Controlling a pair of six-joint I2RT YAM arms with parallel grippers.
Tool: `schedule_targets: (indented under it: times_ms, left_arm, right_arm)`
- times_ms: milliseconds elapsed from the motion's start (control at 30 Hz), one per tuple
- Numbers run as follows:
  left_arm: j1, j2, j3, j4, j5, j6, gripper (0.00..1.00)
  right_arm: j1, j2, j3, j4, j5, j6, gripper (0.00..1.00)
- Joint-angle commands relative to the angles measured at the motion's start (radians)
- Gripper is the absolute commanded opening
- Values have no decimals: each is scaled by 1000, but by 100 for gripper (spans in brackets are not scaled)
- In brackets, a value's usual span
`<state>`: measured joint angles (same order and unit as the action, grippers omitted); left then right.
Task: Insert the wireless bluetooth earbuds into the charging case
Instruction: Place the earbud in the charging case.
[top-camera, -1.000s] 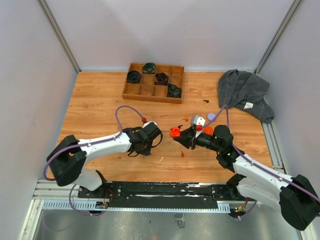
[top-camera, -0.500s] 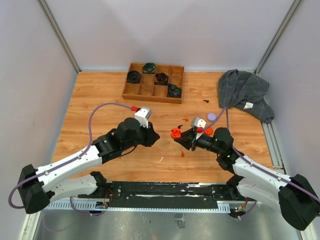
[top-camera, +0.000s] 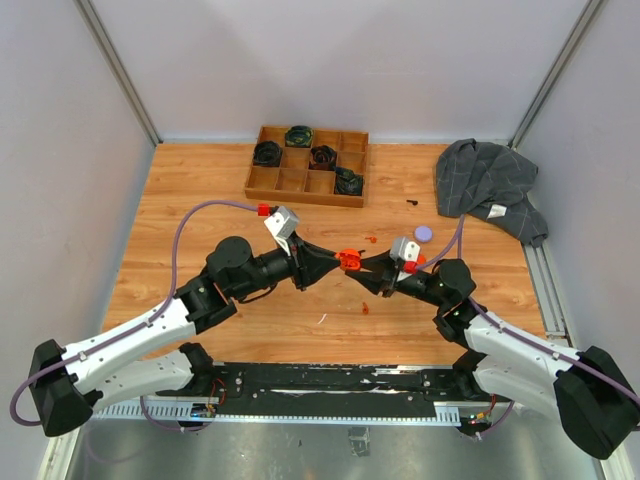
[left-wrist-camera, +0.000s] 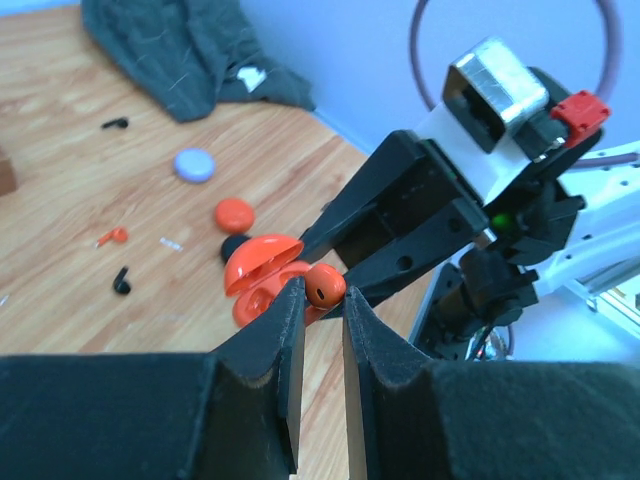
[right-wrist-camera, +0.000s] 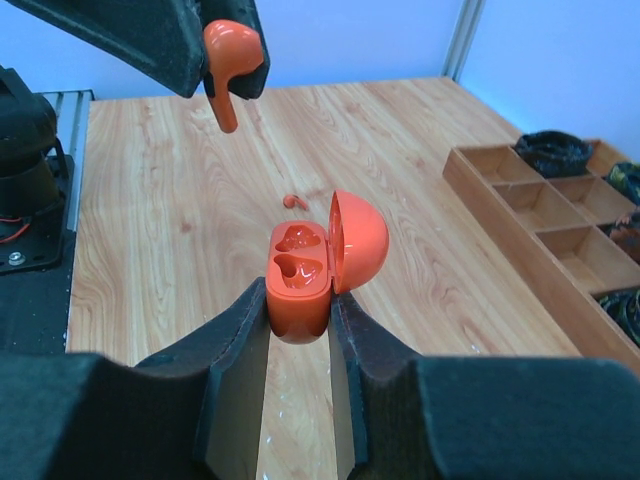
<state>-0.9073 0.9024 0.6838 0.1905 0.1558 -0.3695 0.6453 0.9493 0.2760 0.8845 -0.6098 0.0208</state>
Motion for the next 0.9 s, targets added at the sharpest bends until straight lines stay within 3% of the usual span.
schedule_targets:
  times_ms: [0,267,867]
  left_arm:
    - [-7,8,-22,192,99,31,11]
    - [-7,93,-38,307,166,0,11]
    - [-7,161,-51,362,164,-25,10]
  right_arm:
    - [-7,-3,18,105,-52,-22,7]
    - [-4,-19,7,134,-62,-10,7]
    - [-6,-67,-24,134,-38,-19,6]
